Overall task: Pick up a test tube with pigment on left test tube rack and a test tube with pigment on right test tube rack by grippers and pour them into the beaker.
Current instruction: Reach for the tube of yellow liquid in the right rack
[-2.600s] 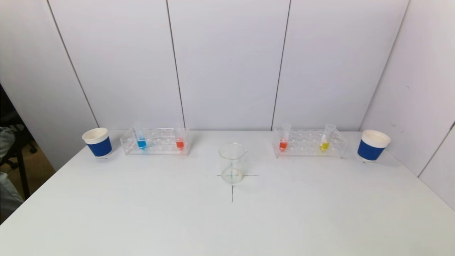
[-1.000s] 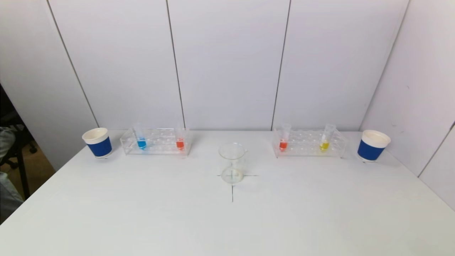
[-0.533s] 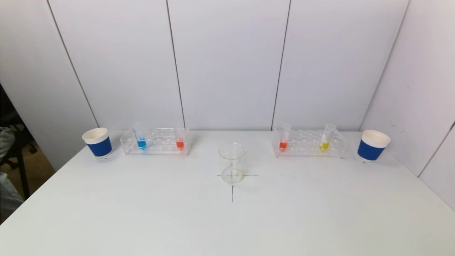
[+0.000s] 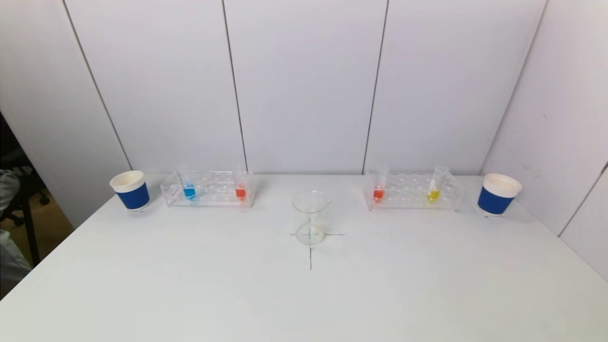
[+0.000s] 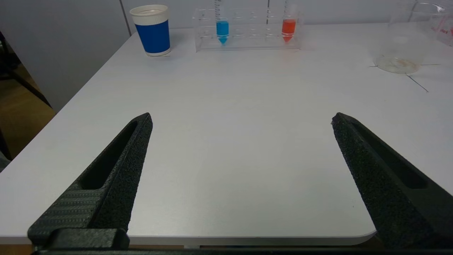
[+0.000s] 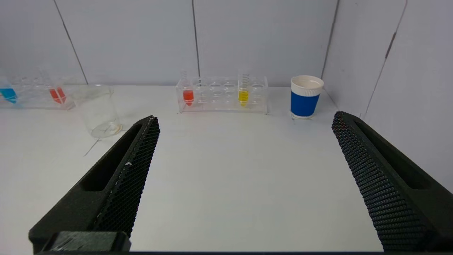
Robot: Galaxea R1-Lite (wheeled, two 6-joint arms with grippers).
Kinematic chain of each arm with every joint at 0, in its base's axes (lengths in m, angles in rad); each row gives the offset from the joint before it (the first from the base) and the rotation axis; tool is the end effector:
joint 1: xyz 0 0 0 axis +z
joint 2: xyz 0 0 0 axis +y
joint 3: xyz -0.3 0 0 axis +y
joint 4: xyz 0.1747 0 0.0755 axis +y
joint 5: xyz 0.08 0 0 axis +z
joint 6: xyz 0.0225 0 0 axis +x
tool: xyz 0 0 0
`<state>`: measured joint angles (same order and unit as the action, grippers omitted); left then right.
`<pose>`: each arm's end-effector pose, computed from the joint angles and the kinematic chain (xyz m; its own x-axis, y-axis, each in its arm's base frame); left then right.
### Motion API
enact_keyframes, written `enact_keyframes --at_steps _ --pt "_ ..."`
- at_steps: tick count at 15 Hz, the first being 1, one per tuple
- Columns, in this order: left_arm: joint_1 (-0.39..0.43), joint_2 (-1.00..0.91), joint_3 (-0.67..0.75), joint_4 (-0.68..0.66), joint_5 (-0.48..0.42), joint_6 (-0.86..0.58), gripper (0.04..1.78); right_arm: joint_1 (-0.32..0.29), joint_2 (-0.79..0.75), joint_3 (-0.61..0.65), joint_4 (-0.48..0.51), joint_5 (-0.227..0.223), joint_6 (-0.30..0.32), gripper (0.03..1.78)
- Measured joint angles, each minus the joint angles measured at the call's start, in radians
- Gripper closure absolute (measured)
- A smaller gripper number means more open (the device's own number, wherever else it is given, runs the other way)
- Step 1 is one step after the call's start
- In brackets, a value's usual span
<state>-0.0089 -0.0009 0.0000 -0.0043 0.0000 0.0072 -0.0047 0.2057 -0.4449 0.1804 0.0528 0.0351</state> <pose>-0.0229 0.0002 0.0759 0.9999 -0.0089 0.0052 0.0089 0.9999 0.0072 -0.0395 0.0014 0.1820 0.9971 0.0481 0.0587 -0.0500 0.9982 0.0319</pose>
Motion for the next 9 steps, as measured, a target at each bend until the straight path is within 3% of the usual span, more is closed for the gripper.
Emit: enact_keyframes --at_steps 4,9 --pt "0.0 0.0 0.0 0.0 0.0 0.0 0.05 -0.001 0.159 -0.056 -0.072 0.046 -0.006 0.04" --pt "0.0 0.0 0.0 0.0 0.0 -0.001 0.05 -0.001 0.434 -0.082 -0.334 0.052 -0.006 0.04"
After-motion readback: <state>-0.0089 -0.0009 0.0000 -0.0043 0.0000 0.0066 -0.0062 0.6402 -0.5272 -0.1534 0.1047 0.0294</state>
